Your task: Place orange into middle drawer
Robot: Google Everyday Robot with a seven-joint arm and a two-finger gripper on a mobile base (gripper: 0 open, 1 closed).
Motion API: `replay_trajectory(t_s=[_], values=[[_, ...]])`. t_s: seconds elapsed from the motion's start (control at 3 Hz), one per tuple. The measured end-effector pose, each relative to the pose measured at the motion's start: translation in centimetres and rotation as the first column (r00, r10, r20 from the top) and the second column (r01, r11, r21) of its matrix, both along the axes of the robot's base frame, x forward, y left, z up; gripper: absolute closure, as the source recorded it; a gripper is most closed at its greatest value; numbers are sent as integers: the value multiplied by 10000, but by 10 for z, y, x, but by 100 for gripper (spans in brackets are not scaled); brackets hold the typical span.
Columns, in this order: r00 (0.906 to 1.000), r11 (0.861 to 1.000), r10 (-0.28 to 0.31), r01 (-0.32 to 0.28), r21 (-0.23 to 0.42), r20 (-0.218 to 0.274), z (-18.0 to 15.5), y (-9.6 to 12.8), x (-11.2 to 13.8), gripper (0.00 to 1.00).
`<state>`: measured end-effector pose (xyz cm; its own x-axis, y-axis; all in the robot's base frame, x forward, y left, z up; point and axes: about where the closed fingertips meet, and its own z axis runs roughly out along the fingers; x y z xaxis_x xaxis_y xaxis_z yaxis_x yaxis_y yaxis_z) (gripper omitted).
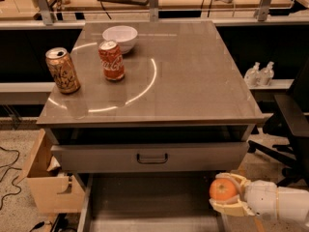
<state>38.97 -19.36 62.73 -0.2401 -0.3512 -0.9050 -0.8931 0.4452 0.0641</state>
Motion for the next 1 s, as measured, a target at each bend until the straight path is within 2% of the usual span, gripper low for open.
replay_trajectory(t_s=[0.33,0.67,1.0], values=[[10000,10000,4,-4,2,-1,0,0,0,100],[9995,9993,290,-287,220,-125,-26,25,8,100],[9961,9955,873,-867,386,-128,-71,67,15,100]])
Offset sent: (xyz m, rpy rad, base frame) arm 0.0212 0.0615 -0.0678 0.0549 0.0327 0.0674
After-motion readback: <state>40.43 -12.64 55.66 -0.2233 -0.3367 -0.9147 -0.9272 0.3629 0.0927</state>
